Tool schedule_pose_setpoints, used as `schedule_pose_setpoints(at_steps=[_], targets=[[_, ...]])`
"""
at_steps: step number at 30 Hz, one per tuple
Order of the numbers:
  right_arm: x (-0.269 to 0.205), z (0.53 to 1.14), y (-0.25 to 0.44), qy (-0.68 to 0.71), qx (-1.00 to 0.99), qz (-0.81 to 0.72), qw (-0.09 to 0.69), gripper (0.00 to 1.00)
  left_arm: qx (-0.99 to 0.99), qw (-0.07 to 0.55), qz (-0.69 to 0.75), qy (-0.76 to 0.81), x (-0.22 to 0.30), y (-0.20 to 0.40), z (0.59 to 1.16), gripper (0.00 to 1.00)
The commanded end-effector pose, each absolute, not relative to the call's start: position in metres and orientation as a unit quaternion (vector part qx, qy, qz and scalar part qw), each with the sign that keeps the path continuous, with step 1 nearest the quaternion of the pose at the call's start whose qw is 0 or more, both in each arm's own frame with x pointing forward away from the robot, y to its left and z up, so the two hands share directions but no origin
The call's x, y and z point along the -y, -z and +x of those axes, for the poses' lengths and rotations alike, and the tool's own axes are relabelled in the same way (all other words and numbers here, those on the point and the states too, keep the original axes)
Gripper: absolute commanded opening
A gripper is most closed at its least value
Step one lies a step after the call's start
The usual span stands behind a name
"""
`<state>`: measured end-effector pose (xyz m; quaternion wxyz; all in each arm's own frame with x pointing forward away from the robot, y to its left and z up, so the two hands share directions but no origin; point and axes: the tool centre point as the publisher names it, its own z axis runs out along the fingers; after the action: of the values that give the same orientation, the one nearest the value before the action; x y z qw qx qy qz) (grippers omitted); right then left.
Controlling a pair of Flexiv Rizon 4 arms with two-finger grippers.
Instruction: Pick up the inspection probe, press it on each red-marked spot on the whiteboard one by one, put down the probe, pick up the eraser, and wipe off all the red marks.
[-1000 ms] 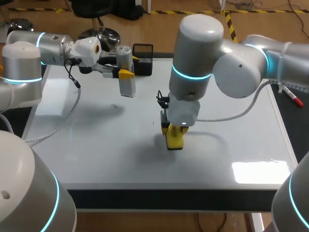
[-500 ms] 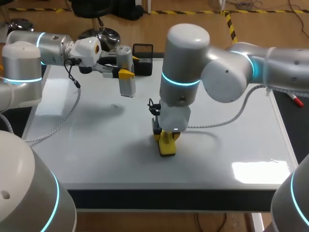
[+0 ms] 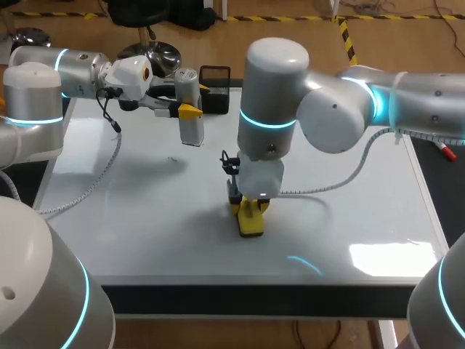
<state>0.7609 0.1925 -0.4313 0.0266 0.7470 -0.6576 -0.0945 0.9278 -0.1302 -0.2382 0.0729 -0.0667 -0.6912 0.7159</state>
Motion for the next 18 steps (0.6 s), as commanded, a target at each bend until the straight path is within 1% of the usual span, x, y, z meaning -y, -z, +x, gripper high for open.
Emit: schedule_pose_setpoints(at_steps=[1, 18], targets=[[-0.188, 0.762, 0.442, 0.092, 0.659, 0.746, 0.030, 0.00, 0.692, 0.072, -0.067, -0.716, 0.130, 0.237, 0.927, 0.00], [-0.149, 0.754, 0.449, 0.075, 0.681, 0.726, 0.054, 0.00, 0.692, 0.072, -0.067, -0.716, 0.130, 0.237, 0.927, 0.00]])
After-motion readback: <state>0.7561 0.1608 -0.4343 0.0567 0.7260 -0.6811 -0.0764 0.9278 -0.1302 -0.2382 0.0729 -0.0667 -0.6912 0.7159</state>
